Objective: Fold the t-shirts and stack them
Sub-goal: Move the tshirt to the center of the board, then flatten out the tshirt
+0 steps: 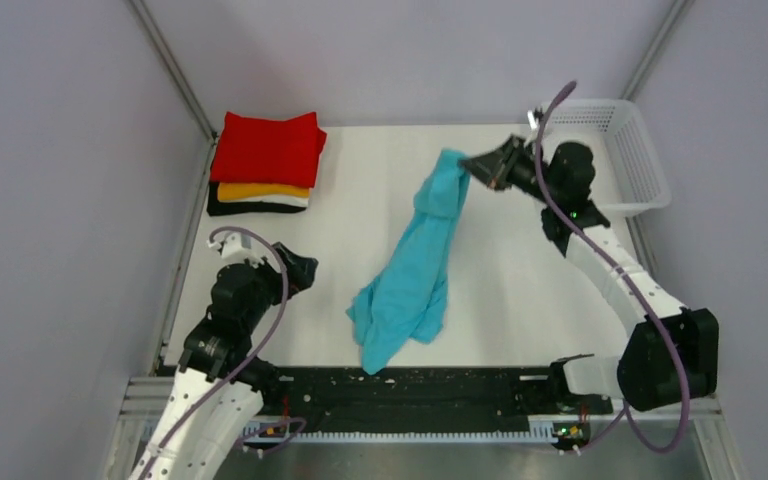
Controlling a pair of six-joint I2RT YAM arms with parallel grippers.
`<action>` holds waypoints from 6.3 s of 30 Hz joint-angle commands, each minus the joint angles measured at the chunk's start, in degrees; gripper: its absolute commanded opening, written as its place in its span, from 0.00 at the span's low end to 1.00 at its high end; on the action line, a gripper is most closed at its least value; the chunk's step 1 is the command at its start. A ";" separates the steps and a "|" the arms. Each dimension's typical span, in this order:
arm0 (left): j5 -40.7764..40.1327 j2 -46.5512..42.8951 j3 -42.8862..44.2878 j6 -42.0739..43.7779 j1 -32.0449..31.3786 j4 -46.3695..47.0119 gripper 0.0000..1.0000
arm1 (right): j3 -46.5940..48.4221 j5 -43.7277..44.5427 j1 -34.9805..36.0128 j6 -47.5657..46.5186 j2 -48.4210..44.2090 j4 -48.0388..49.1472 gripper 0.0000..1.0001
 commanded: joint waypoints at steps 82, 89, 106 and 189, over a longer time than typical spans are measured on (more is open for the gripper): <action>-1.38 10.16 60.01 16.35 -12.65 1.88 0.00 | 35.17 21.07 10.14 -20.06 -34.12 -44.16 0.00; -17.82 19.13 61.07 20.50 -12.58 4.14 0.00 | 32.77 30.69 10.12 -22.92 -31.55 -42.31 0.00; -35.60 83.32 61.80 10.62 2.80 -2.24 0.76 | 3.23 48.05 6.95 -20.25 10.16 -24.98 0.55; -3.37 90.15 42.65 3.15 -6.59 6.56 0.99 | -19.63 45.84 -0.72 -16.20 12.64 -28.38 0.99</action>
